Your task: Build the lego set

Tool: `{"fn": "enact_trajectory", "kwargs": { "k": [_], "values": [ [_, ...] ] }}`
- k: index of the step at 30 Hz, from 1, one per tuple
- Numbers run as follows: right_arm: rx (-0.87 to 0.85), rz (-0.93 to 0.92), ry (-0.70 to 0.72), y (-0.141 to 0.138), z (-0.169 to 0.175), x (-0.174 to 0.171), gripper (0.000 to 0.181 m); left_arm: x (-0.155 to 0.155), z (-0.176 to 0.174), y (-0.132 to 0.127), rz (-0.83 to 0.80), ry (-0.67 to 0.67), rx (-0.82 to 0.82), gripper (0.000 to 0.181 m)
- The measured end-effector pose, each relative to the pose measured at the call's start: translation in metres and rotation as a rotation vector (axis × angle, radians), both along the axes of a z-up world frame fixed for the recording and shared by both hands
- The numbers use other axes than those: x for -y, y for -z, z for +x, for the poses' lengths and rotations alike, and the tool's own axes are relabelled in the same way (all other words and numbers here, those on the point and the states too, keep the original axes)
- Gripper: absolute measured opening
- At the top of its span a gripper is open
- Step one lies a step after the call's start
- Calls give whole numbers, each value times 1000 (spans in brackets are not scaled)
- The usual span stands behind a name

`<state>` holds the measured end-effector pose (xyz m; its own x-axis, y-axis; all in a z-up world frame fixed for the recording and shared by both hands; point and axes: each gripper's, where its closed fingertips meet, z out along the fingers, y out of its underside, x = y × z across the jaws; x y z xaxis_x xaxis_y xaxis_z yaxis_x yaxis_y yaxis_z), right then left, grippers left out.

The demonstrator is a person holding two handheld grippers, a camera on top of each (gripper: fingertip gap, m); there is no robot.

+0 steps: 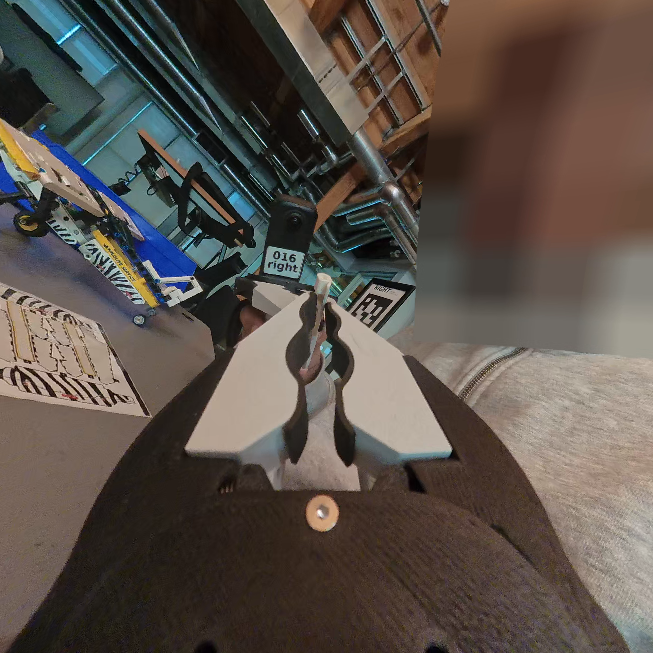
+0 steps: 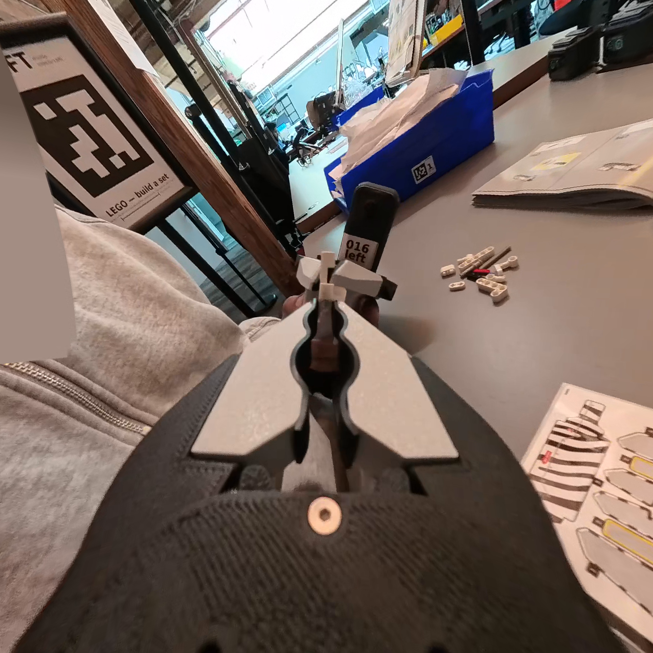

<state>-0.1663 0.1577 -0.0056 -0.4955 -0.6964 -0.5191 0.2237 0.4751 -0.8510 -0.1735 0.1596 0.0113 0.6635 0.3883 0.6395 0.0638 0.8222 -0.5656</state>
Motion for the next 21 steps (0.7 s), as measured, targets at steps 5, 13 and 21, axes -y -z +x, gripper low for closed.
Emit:
{"fn": "enact_trajectory", "kwargs": {
  "k": [5, 13, 21],
  "values": [
    [-10, -36, 29, -3, -3, 3, 5, 6, 0, 2, -4, -31, 19, 11],
    [-7, -61, 43, -6, -3, 4, 5, 0, -7, 3, -47, -63, 47, 21],
    [-14, -54, 63, -3, -2, 7, 5, 4, -6, 1, -56, -98, 42, 6]
  ]
}}
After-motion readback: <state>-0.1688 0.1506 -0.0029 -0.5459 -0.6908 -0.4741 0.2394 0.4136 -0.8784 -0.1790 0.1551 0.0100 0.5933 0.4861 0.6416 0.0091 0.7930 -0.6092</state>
